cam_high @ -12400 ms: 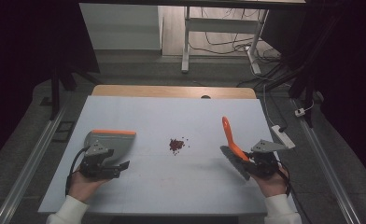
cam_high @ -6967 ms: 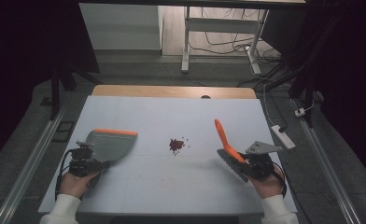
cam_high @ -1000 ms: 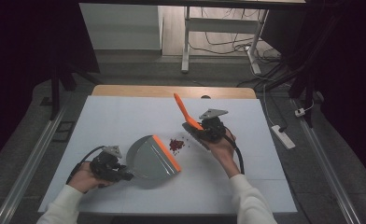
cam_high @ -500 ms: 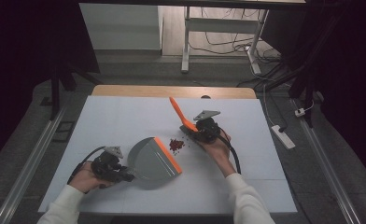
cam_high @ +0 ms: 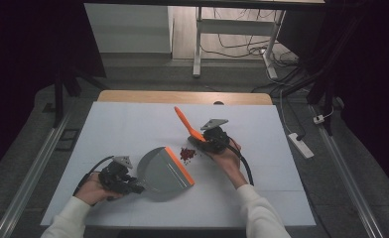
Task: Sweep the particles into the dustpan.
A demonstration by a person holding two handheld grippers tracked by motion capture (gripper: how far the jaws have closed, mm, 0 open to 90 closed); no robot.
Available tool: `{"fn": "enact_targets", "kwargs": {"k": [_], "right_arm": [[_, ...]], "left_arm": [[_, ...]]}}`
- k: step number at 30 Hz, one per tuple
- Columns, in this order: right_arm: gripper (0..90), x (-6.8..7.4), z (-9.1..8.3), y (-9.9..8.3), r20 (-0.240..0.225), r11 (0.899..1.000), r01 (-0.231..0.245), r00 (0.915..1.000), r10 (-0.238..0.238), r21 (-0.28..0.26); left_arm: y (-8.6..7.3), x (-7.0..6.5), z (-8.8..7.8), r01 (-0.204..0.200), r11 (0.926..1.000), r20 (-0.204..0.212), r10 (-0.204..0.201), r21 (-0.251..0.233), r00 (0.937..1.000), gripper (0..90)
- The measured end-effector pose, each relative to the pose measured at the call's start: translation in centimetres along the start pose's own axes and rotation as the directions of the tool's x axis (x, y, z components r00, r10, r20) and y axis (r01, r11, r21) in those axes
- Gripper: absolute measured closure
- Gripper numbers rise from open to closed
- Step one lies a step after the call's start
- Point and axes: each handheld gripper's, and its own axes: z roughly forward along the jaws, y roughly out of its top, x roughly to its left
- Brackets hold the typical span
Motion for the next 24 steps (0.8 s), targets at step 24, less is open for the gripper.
{"fn": "enact_targets", "kwargs": {"k": [24], "right_arm": [[70.0, 1.5, 0.4, 0.3, -0.044, 1.000, 0.008, 0.9990, -0.008, -0.001]], "left_arm": [[0.1, 0.0, 0.2, 0.006, 1.0000, 0.004, -0.006, 0.003, 1.0000, 61.4]]}}
